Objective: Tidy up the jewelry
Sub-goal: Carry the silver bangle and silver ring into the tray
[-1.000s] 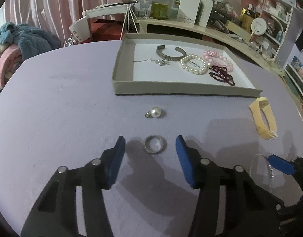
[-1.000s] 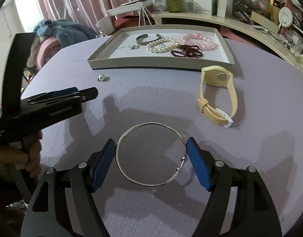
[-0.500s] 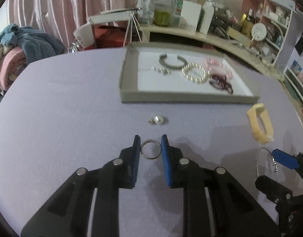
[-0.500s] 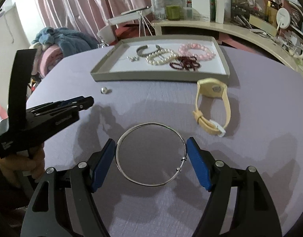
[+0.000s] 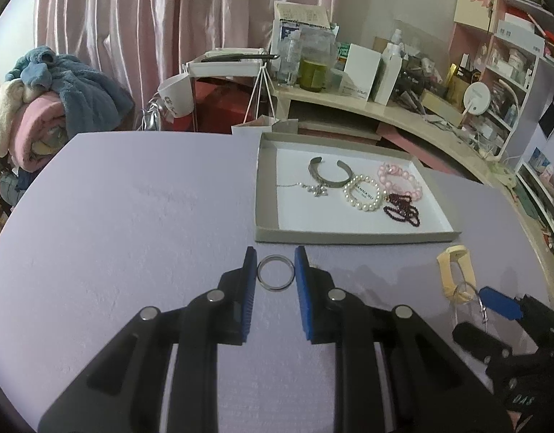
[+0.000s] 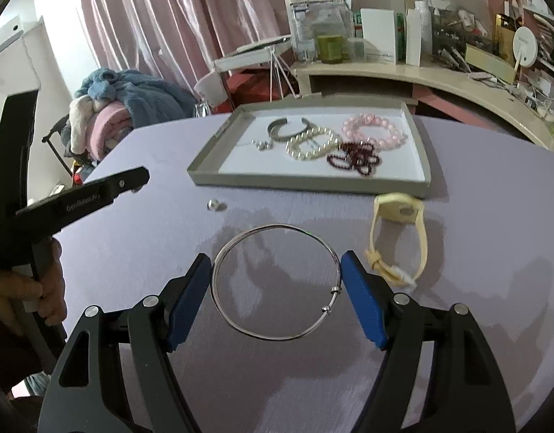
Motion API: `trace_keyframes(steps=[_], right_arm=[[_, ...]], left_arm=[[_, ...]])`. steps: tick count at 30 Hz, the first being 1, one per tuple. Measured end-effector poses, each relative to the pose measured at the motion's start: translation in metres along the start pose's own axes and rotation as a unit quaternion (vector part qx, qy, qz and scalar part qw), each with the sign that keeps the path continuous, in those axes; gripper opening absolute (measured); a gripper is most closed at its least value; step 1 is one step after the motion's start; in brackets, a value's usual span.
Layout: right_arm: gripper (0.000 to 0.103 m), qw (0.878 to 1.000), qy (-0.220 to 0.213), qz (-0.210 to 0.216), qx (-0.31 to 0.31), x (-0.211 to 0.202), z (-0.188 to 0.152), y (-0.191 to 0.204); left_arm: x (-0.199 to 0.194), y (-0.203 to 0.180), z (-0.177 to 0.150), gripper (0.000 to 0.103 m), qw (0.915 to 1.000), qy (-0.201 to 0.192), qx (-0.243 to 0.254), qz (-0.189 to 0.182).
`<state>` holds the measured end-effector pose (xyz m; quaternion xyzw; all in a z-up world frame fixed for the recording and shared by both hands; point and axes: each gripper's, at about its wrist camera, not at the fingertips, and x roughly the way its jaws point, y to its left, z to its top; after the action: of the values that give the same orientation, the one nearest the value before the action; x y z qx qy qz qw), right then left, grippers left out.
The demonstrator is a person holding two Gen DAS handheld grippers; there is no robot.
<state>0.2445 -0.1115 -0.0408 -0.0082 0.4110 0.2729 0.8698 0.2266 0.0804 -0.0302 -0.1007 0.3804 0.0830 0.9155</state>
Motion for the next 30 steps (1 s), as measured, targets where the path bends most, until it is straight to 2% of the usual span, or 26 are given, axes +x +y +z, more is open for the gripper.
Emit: trace_keyframes(steps=[8,15,19,30], right_arm=[[0.075,0.999,-0.041,-0.024,0.006,-0.003,0.04,-0.019],[0.075,0.996,-0.071,-0.054,0.008,0.015,0.095,-0.043],[0.075,0.997,-0.054,-0.063,0.002,0.045,0.116,-0.049],[0.075,0.996,0.023,-0.083,0.013,0.128,0.133,-0.071]], left_arm=[[0.002,-0.006,0.017,0.021,0.9998,-0.008,0.009,-0.013],[0.017,-0.016,0.056,0.021,0.9989,-0.017,0.028,-0.035],[0.032,-0.023,0.077,0.021,0.9982,-0.018,0.037,-0.043],[0.079,-0.033,0.114,0.021,0.9969,-0.016,0.064,-0.044]])
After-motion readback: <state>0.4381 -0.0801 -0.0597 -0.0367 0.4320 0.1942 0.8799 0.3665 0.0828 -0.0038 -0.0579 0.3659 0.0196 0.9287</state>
